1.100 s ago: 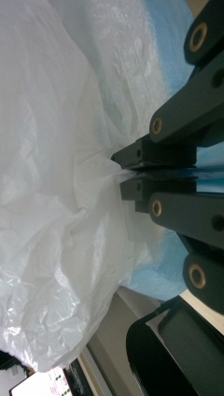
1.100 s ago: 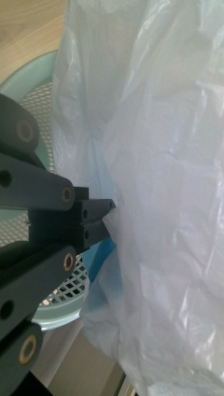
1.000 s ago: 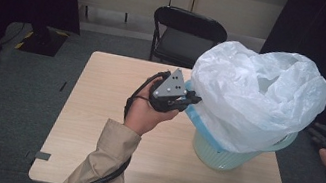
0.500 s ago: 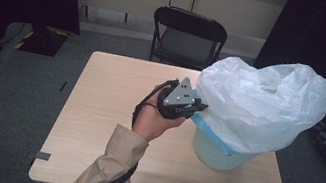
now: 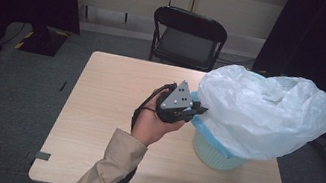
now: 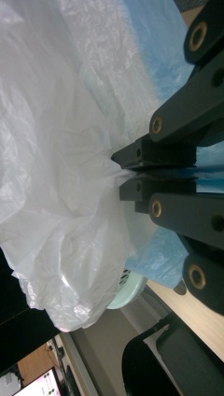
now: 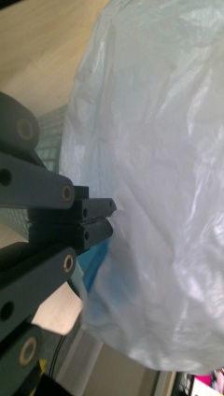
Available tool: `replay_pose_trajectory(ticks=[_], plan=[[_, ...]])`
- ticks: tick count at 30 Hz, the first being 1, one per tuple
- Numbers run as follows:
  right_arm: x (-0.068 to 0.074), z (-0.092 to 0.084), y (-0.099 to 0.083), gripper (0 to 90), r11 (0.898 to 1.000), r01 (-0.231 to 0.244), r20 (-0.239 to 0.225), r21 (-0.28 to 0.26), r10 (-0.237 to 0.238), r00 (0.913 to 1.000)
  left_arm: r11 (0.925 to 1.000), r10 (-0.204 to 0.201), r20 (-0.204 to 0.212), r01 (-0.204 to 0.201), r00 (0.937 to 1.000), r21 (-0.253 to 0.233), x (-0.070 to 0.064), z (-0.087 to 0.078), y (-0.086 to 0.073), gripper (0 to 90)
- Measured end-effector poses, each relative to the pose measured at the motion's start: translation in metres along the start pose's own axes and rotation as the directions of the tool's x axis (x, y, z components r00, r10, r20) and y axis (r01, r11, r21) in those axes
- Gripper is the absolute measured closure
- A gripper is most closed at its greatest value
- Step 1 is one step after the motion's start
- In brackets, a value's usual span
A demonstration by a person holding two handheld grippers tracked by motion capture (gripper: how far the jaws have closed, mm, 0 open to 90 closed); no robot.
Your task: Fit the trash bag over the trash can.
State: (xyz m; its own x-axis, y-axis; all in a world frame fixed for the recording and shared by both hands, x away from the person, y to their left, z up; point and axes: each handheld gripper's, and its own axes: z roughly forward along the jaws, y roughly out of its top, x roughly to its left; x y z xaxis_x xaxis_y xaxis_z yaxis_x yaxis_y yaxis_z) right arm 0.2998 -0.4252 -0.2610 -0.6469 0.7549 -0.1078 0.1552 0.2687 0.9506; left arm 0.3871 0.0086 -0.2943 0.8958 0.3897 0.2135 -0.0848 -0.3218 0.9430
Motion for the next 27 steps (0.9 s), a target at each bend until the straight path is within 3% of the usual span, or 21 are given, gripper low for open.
replay_pose_trajectory(ticks=[8, 10, 11, 13, 16, 22, 26, 27], plan=[[-0.001, -0.001, -0.011, 81.7, 1.0, -0.019, 0.017, 0.004, 0.019, 0.9997, 0.9998, -0.004, 0.001, 0.004, 1.0, 0.02, 0.0, -0.01, -0.005, 84.5], [-0.002, -0.001, -0.014, 69.8, 1.0, -0.025, 0.038, -0.009, 0.026, 0.999, 0.9997, -0.017, 0.007, 0.017, 0.9998, 0.018, -0.001, -0.012, -0.007, 78.6], [-0.002, -0.002, -0.015, 68.3, 0.999, -0.036, 0.051, -0.014, 0.037, 0.998, 0.9995, -0.028, 0.005, 0.028, 0.9996, 0.013, -0.002, -0.013, -0.008, 72.6], [-0.004, -0.004, -0.019, 65.4, 0.998, -0.05, 0.038, -0.025, 0.051, 0.998, 0.9998, -0.006, -0.016, 0.006, 0.9999, 0.017, -0.002, -0.016, -0.011, 62.9], [-0.006, -0.008, -0.026, 62.4, 0.998, -0.063, 0.04, -0.03, 0.064, 0.9971, 0.9995, -0.03, -0.034, 0.03, 0.999, -0.001, 0.0, -0.024, -0.015, 53.9], [-0.005, -0.014, -0.031, 56.1, 0.995, -0.076, 0.029, -0.068, 0.078, 0.9965, 0.9985, -0.052, -0.075, 0.053, 0.9958, 0.013, 0.004, -0.033, -0.022, 43.6], [-0.005, -0.02, -0.032, 53.9, 0.992, -0.089, 0.023, -0.093, 0.092, 0.9955, 0.9971, -0.076, -0.075, 0.077, 0.9943, 0.0, 0.006, -0.036, -0.026, 41.6], [-0.006, -0.021, -0.032, 53.7, 0.989, -0.101, 0.02, -0.104, 0.104, 0.9944, 0.9965, -0.079, -0.08, 0.081, 0.9937, 0.02, 0.007, -0.034, -0.029, 41.0]])
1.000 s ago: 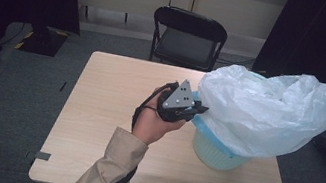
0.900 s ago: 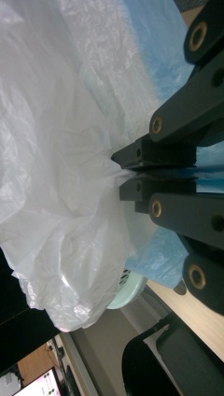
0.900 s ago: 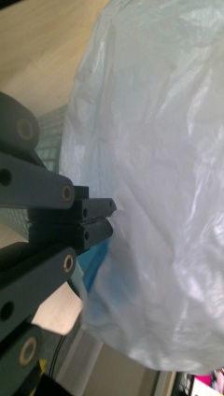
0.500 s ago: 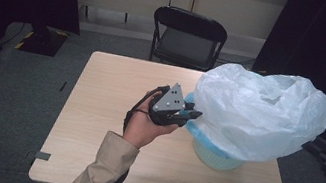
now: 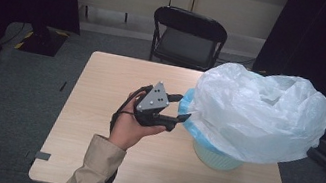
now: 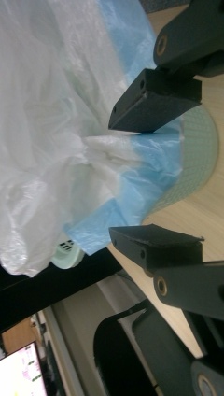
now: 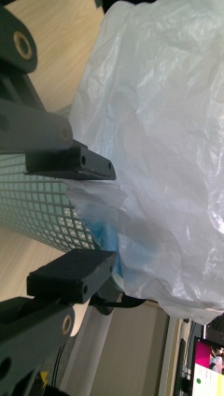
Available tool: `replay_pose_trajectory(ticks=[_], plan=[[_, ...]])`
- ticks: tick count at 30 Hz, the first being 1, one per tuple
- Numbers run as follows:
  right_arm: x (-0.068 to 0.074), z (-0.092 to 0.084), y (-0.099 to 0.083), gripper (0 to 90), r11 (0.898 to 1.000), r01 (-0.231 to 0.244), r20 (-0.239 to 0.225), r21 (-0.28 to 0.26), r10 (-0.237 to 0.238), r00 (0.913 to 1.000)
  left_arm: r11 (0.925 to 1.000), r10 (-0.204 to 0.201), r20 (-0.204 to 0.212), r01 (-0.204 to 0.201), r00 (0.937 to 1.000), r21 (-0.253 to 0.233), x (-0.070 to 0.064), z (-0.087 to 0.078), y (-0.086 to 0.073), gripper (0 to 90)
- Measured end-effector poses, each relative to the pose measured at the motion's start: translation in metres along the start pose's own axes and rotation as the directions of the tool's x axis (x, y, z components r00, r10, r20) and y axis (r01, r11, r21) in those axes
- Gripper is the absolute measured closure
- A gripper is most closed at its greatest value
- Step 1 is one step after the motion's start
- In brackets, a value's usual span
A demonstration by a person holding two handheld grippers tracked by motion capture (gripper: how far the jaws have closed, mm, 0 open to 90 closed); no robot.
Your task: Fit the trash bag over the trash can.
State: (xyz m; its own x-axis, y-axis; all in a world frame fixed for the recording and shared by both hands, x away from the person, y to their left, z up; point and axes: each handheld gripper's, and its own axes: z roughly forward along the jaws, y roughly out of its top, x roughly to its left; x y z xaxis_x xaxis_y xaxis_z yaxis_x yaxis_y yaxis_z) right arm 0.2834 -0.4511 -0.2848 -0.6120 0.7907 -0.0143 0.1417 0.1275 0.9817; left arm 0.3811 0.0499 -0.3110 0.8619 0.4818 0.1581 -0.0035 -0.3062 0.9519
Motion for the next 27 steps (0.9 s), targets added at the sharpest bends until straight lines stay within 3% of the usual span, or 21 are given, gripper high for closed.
replay_pose_trajectory(ticks=[9, 16, 20, 23, 27], plan=[[-0.009, -0.011, 0.004, 47.3, 0.998, -0.038, 0.023, -0.052, 0.039, 0.999, 0.9995, 0.006, 0.023, -0.007, 0.9997, 0.03, -0.001, 0.007, -0.005, 42.0], [-0.01, -0.021, 0.005, 41.3, 0.997, -0.018, 0.009, -0.073, 0.018, 0.9998, 0.9994, 0.02, 0.022, -0.02, 0.9996, 0.026, -0.001, 0.008, -0.005, 43.0], [-0.008, -0.018, 0.005, 38.6, 0.999, 0.019, -0.006, -0.042, -0.019, 0.9998, 0.9994, 0.026, 0.014, -0.027, 0.9996, 0.021, 0.001, 0.007, -0.004, 43.8], [-0.009, -0.022, 0.006, 37.8, 0.998, 0.006, -0.001, -0.068, -0.006, 1.0, 0.9992, 0.038, 0.008, -0.038, 0.9992, 0.01, 0.002, 0.0, 0.0, 43.1], [-0.012, -0.025, 0.006, 36.6, 0.998, 0.0, 0.007, -0.06, 0.0, 1.0, 0.9989, 0.046, 0.017, -0.046, 0.9988, 0.001, 0.002, -0.003, 0.005, 41.8]])
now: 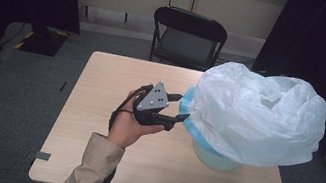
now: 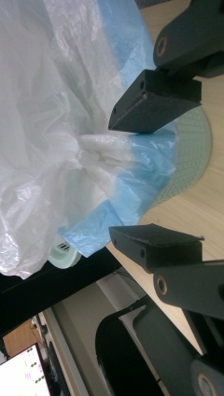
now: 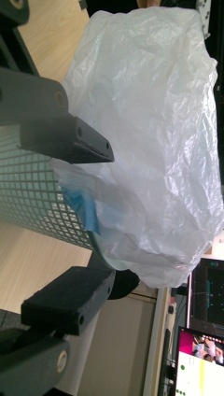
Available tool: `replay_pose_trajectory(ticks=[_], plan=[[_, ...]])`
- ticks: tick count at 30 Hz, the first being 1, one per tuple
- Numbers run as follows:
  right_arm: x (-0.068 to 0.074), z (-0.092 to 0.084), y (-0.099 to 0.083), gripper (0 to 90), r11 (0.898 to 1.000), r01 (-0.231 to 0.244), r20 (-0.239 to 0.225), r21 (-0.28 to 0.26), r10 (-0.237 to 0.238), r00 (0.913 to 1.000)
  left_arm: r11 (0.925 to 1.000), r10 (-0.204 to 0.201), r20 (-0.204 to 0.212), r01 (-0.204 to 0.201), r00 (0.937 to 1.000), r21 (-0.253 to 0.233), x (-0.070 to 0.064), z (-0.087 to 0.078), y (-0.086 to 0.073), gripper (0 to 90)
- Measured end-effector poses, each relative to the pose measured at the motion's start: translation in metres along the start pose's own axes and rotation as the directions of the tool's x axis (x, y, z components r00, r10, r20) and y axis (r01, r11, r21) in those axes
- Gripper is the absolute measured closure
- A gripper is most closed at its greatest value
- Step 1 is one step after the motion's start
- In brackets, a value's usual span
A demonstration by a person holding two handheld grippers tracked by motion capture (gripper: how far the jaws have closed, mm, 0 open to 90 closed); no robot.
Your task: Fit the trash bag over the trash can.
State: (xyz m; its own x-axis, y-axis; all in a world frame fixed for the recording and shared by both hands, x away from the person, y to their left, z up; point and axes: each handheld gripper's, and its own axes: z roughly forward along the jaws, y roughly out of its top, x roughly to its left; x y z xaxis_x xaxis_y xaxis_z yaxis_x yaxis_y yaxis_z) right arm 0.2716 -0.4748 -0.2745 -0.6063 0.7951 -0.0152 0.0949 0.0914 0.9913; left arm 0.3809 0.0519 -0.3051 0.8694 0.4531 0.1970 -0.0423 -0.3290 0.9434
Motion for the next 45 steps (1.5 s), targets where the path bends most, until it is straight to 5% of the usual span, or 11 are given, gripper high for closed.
replay_pose_trajectory(ticks=[6, 11, 18, 26, 35, 45], plan=[[0.004, 0.012, -0.005, 36.6, 0.998, 0.02, -0.027, 0.062, -0.018, 0.9995, 0.9997, 0.024, 0.018, -0.024, 0.9996, -0.001, -0.003, -0.007, 0.005, 38.6], [0.005, 0.021, -0.004, 37.2, 0.997, 0.023, -0.041, 0.067, -0.02, 0.999, 0.9987, 0.03, 0.041, -0.031, 0.9987, 0.04, -0.004, 0.007, 0.002, 36.5], [0.004, 0.037, -0.005, 38.0, 0.994, 0.038, -0.062, 0.101, -0.032, 0.9976, 0.9975, 0.01, 0.062, -0.014, 0.998, 0.069, -0.004, 0.024, -0.004, 48.1], [0.01, 0.049, -0.005, 44.8, 0.978, 0.147, -0.092, 0.151, -0.134, 0.9868, 0.9959, -0.007, 0.095, -0.002, 0.9954, 0.091, -0.006, 0.033, -0.007, 60.2], [0.009, 0.056, -0.007, 67.5, 0.972, 0.137, -0.131, 0.192, -0.113, 0.9849, 0.994, -0.05, 0.137, 0.036, 0.9894, 0.103, -0.007, 0.041, -0.016, 82.4], [0.004, 0.055, -0.013, 87.8, 0.974, 0.082, -0.126, 0.21, -0.056, 0.9905, 0.9911, -0.072, 0.148, 0.054, 0.9864, 0.121, -0.007, 0.047, -0.022, 89.9]])
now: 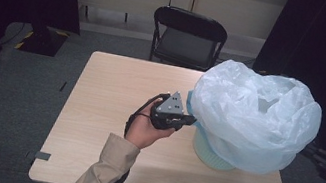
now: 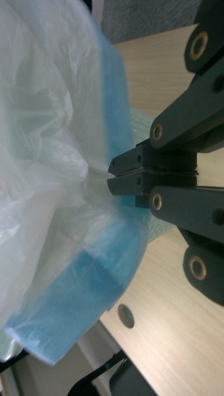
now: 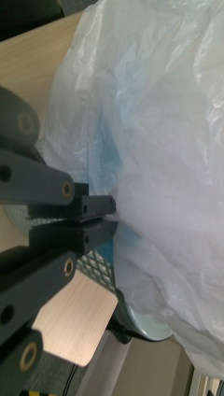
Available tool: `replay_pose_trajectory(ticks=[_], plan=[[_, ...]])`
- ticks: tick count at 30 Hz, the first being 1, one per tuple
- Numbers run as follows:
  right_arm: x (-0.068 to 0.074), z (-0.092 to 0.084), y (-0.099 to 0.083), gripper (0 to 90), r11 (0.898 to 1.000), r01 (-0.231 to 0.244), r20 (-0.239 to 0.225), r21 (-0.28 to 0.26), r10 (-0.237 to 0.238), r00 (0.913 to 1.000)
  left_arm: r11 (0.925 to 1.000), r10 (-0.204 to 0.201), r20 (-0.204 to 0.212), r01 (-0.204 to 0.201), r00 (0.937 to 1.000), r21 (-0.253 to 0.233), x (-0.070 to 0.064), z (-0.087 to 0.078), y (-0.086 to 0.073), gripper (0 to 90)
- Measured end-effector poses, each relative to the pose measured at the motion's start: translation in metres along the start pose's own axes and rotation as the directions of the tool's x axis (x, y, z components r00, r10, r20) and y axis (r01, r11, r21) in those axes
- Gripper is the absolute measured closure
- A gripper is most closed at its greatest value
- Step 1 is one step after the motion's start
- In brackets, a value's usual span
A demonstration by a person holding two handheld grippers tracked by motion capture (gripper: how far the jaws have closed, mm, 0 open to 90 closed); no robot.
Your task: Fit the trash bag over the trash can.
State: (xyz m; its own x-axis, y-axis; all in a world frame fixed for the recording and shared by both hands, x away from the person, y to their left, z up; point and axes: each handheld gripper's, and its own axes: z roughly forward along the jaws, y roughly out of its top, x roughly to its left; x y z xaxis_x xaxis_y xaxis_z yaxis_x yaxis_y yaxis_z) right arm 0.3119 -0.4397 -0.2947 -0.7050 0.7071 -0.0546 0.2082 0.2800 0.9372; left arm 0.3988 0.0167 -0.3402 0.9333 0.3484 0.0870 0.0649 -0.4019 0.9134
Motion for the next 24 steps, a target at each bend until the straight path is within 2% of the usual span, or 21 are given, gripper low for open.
replay_pose_trajectory(ticks=[2, 7, 9, 12, 14, 16, 18, 19, 21, 23, 24], plan=[[0.0, 0.0, -0.001, 88.5, 1.0, 0.003, 0.005, 0.011, -0.003, 1.0, 0.9999, -0.012, -0.007, 0.012, 0.9999, 0.009, 0.0, 0.001, -0.002, 90.0], [-0.004, 0.004, -0.01, 89.3, 1.0, -0.028, 0.004, 0.014, 0.028, 0.9996, 0.9985, -0.031, -0.007, 0.032, 0.9995, 0.045, 0.002, 0.007, -0.012, 90.0], [-0.004, 0.006, -0.013, 89.6, 0.999, -0.025, 0.013, 0.028, 0.025, 0.9996, 0.998, -0.034, -0.006, 0.034, 0.9994, 0.053, 0.002, 0.008, -0.013, 90.0], [-0.005, 0.01, -0.019, 89.5, 0.998, -0.023, 0.021, 0.05, 0.022, 0.9995, 0.9951, -0.06, -0.019, 0.062, 0.998, 0.078, 0.007, 0.012, -0.022, 90.0], [-0.006, 0.012, -0.021, 89.6, 0.998, -0.031, 0.022, 0.055, 0.03, 0.9993, 0.9955, -0.071, -0.027, 0.073, 0.9971, 0.061, 0.009, 0.012, -0.025, 90.0], [-0.006, 0.01, -0.022, 89.5, 0.999, -0.038, 0.035, 0.032, 0.037, 0.9987, 0.9971, -0.064, -0.031, 0.065, 0.9975, 0.039, 0.01, 0.009, -0.026, 89.9], [-0.007, 0.007, -0.019, 89.6, 0.999, -0.038, 0.034, 0.016, 0.038, 0.9987, 0.9968, -0.08, -0.03, 0.08, 0.9964, 0.002, 0.01, 0.003, -0.025, 87.2], [-0.007, 0.006, -0.018, 89.6, 0.999, -0.038, 0.037, 0.014, 0.037, 0.9986, 0.9964, -0.084, -0.042, 0.084, 0.9955, -0.008, 0.01, -0.001, -0.023, 83.1], [-0.007, 0.005, -0.015, 89.5, 0.999, -0.035, 0.039, 0.014, 0.034, 0.9987, 0.9948, -0.098, -0.071, 0.096, 0.9927, -0.035, 0.012, -0.01, -0.019, 67.0], [-0.008, 0.003, -0.013, 89.5, 0.999, -0.033, 0.04, 0.013, 0.032, 0.9987, 0.9941, -0.091, -0.088, 0.085, 0.992, -0.066, 0.014, -0.018, -0.015, 65.4], [-0.007, 0.003, -0.012, 89.5, 0.999, -0.029, 0.038, 0.014, 0.029, 0.9989, 0.9919, -0.1, -0.099, 0.092, 0.9901, -0.088, 0.015, -0.023, -0.013, 61.9]])
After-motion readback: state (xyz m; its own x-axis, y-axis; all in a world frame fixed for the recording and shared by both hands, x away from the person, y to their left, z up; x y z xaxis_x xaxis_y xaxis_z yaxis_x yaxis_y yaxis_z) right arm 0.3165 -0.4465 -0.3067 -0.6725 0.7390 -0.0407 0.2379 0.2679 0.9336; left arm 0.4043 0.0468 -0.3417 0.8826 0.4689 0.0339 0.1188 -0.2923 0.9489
